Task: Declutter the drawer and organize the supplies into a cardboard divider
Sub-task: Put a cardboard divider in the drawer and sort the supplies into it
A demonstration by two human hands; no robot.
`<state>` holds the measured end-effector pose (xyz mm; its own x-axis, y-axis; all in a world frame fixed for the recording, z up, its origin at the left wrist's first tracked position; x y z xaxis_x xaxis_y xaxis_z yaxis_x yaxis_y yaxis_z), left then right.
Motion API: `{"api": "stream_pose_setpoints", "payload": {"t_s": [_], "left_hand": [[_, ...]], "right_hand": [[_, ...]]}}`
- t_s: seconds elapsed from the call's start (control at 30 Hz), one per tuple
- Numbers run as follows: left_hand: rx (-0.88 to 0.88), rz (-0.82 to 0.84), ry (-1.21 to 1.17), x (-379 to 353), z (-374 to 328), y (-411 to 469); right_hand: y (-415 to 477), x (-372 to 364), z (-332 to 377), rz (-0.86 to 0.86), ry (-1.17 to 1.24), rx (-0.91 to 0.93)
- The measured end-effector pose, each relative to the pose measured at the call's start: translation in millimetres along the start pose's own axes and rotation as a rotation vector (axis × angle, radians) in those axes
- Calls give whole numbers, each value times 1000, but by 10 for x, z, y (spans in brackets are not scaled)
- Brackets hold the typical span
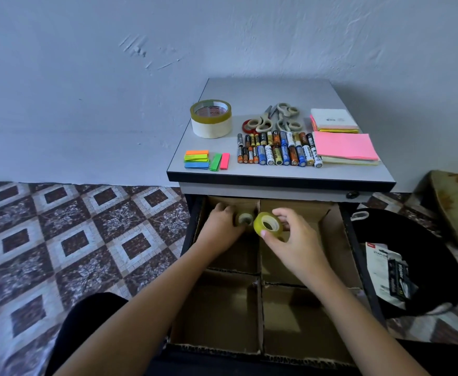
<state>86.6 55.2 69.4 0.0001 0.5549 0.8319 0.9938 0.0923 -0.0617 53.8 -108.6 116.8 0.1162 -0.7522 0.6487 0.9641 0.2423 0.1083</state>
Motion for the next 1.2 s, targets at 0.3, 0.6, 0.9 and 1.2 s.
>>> {"api": "stream_pose_setpoints", "payload": {"t_s": [0.3,0.6,0.9,1.2], "left_hand": [[72,-328,-104,557,660,-658],[143,-219,-242,357,844,-685],[126,-195,-259,342,848,-665],[-56,-541,-220,1838,380,-467]], "right_hand": [[352,-633,338,99,-63,103],[699,-1256,220,187,-542,-45],[641,-1198,307,140,-619,-2],[494,10,1294,144,-26,209]]}}
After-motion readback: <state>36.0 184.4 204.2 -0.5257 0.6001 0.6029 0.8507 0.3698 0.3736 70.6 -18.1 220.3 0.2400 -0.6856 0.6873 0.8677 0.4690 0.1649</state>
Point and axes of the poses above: each hand's wrist, its own y-axis towards the middle knuckle, its own x-axis out of the back of the hand, z = x × y, the point moved 9 cm from there along y, towards the middle knuckle, and after that the axes turned 3 degrees about z, right-handed, at the moved point
